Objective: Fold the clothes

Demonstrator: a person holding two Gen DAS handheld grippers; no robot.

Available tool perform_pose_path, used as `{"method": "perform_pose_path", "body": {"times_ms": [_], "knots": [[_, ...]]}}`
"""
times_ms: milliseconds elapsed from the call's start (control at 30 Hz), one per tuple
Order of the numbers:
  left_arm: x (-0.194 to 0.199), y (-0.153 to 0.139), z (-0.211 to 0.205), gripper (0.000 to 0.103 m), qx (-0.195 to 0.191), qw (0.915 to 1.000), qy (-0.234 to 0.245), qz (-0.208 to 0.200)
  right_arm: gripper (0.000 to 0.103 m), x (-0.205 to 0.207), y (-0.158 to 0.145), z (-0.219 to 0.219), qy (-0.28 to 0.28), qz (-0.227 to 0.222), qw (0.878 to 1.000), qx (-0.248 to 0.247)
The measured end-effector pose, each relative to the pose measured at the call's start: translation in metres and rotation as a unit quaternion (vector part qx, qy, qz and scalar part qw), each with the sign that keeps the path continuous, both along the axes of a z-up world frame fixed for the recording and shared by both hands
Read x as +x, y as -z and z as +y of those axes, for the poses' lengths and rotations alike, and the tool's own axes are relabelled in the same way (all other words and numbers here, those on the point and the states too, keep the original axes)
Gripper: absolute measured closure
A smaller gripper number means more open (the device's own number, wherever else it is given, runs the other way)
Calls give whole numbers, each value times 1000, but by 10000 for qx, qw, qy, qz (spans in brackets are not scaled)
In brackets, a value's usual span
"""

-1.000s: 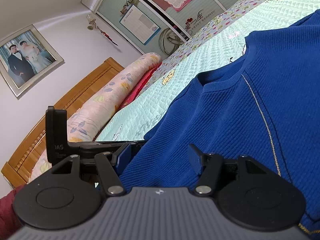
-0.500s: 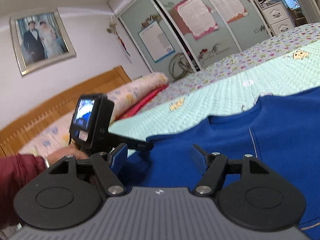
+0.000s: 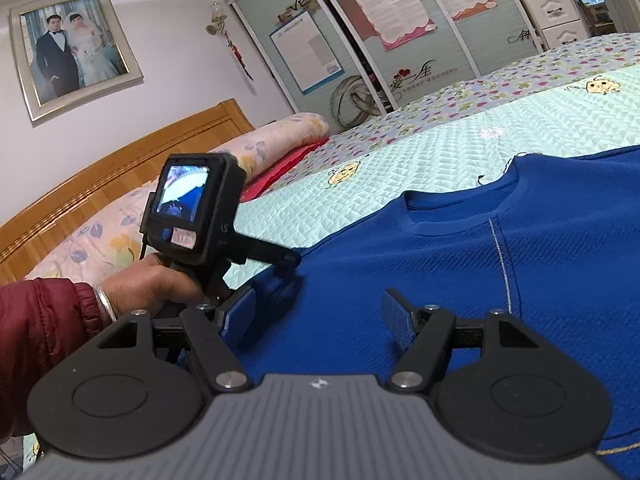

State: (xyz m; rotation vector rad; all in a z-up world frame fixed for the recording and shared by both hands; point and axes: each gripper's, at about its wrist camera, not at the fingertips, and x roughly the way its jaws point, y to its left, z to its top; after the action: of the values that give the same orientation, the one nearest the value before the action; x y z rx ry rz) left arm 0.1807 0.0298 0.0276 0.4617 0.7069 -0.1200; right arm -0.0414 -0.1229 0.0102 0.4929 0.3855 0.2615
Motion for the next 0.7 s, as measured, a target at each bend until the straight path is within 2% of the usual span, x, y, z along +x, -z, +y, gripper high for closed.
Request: {"method": "perform_pose_path", "body": {"times_ms": [167, 267, 333, 400, 433, 500, 567, 700], "knots": [[-11, -20, 0, 79, 108, 9982, -225, -538, 33, 3, 4, -5, 13, 80, 9999, 142], [-28, -37, -2, 80, -91, 9973, -136, -719, 33, 4, 5, -6, 28, 144, 9997, 215], [-43, -41, -13, 79, -277, 9971, 427, -560, 33, 5, 7, -8, 59, 188, 9994, 300], [-51, -32, -27, 76, -410, 9936, 1042, -112, 33, 5, 8, -12, 113, 224, 9989, 401], [-49, -20, -32, 76, -220, 9936, 1106, 86, 33, 6, 9, -13, 139, 243, 9986, 452], [-40, 5, -36, 74, 253, 9941, 1006, 311, 33, 6, 11, -17, 193, 279, 9979, 554], [-29, 9, -27, 72, 151, 9971, 728, 139, 33, 6, 13, -20, 247, 316, 9970, 655], [-8, -3, -15, 74, -7, 9997, 194, 159, 33, 9, 16, -23, 232, 406, 9959, 769]]}}
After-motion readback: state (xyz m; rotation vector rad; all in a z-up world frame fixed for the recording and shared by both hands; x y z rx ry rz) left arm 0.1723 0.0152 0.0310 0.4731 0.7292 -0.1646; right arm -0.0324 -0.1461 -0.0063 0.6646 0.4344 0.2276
